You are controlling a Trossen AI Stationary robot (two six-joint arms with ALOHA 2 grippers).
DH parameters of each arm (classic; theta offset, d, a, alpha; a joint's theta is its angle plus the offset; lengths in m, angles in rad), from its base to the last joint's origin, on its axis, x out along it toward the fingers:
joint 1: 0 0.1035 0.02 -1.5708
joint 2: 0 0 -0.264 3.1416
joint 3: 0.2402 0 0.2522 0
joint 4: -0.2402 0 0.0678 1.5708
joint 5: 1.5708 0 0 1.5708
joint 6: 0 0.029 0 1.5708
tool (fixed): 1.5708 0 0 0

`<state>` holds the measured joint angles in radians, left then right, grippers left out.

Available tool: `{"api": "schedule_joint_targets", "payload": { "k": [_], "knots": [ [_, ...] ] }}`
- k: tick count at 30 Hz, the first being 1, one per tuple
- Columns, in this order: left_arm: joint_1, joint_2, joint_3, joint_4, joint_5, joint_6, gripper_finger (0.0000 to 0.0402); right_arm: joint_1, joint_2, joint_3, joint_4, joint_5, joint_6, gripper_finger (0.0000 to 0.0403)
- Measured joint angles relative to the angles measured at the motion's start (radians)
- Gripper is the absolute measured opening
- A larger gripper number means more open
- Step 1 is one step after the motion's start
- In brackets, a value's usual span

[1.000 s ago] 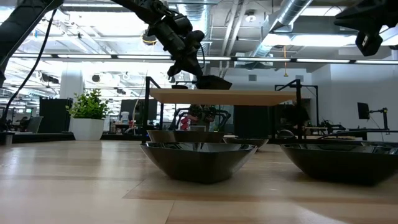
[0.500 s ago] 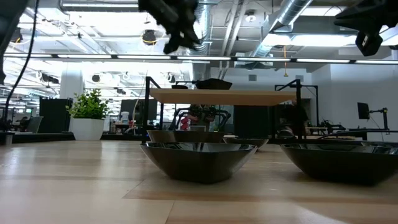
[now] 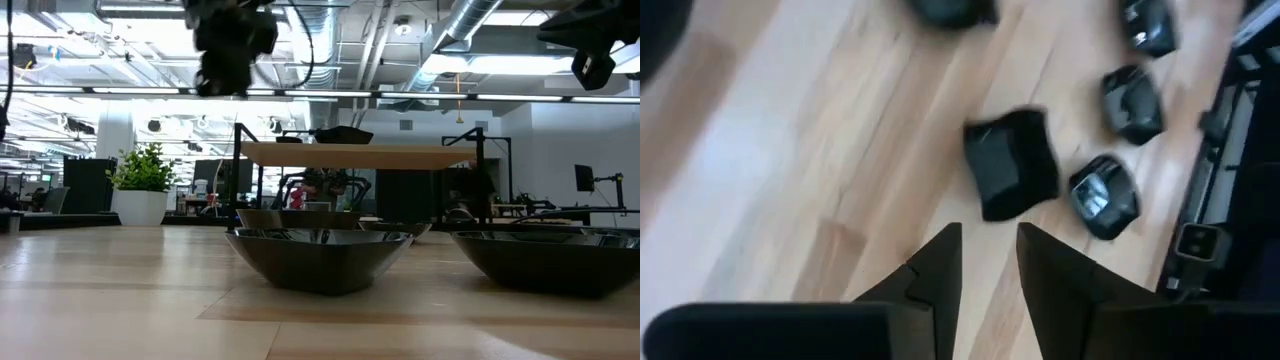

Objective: Pick & Place Mini shaped plates
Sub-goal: Stack the distorted square plate on top of the distorted square plates on the shelf

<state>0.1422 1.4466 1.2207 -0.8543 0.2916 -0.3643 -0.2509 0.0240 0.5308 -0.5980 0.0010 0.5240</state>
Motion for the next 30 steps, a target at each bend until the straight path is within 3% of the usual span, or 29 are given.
{"api": "schedule_joint_targets", "payload": {
  "k": [9, 20, 25, 30],
  "knots": [
    [-0.096, -0.006, -0.239, 0.319, -0.002, -0.165, 0.0106, 0.0, 0.0, 0.0, 0.0, 0.0, 0.0, 0.0048],
    [-0.167, 0.003, -0.266, 0.509, -0.119, -0.25, 0.0206, 0.0, 0.0, 0.0, 0.0, 0.0, 0.0, 0.0048],
    [-0.205, 0.003, -0.265, 0.579, -0.19, -0.254, 0.0212, 0.0, 0.0, 0.0, 0.0, 0.0, 0.0, 0.0048],
    [-0.225, 0.003, -0.265, 0.593, -0.194, -0.248, 0.0202, 0.0, 0.0, 0.0, -0.001, 0.0, 0.0, 0.0048]
  ]
}}
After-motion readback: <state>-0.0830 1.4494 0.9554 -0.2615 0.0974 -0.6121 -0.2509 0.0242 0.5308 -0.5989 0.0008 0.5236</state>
